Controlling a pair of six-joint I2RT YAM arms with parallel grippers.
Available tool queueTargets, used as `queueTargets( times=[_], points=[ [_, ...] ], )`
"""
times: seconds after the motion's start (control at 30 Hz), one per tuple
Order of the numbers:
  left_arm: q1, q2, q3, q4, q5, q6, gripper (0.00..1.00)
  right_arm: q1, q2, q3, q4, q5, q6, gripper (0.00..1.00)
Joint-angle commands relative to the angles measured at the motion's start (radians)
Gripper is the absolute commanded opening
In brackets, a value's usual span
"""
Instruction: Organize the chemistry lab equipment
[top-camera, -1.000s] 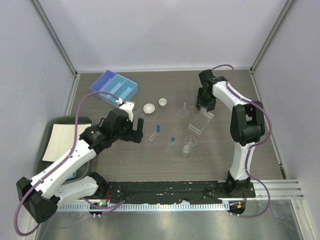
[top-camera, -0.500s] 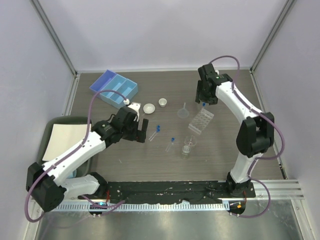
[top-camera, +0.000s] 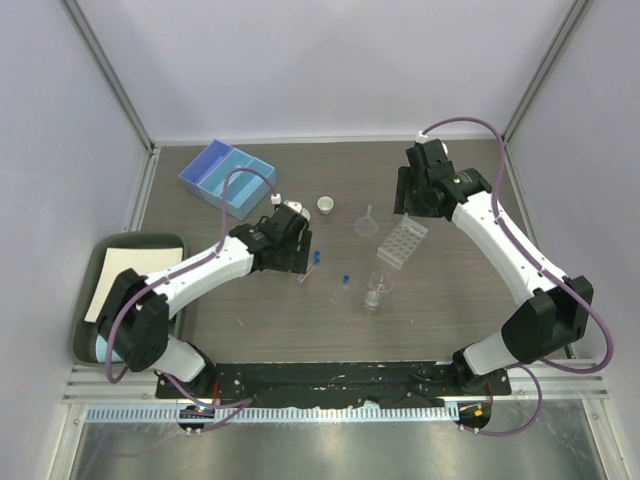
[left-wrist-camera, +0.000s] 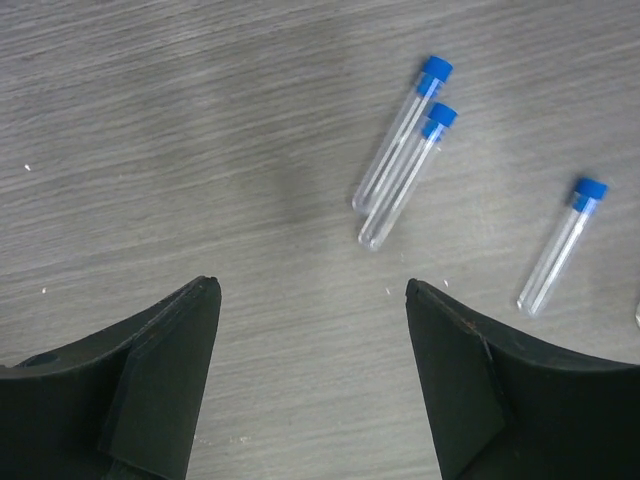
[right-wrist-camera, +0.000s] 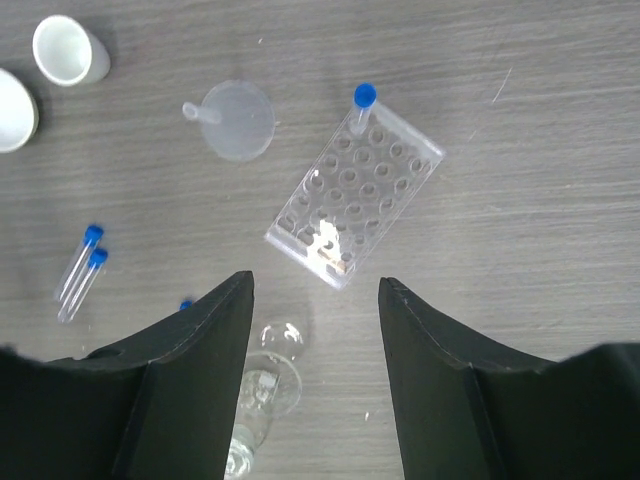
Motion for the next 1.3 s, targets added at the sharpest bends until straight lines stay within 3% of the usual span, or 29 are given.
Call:
queueTargets(
  times=[0.0,0.33,1.27],
  points=[
    [0.000,0.081,0.057,0.067,-0.102,-0.036,0.77,0.011,-0.114,-0.046,0.033,-0.048,0.024,0.59],
    [-0.001,0.244,0.133,0.098,-0.156,-0.018,0.63,0.013,-0.180,-0.103,0.039,-0.088,0.021,0.59],
    [-0.001,0.281,0.038,0.208,-0.064,-0.033,0.57,0.013,-0.192,-0.122,0.050,-0.086,0.021,0.58]
  ],
)
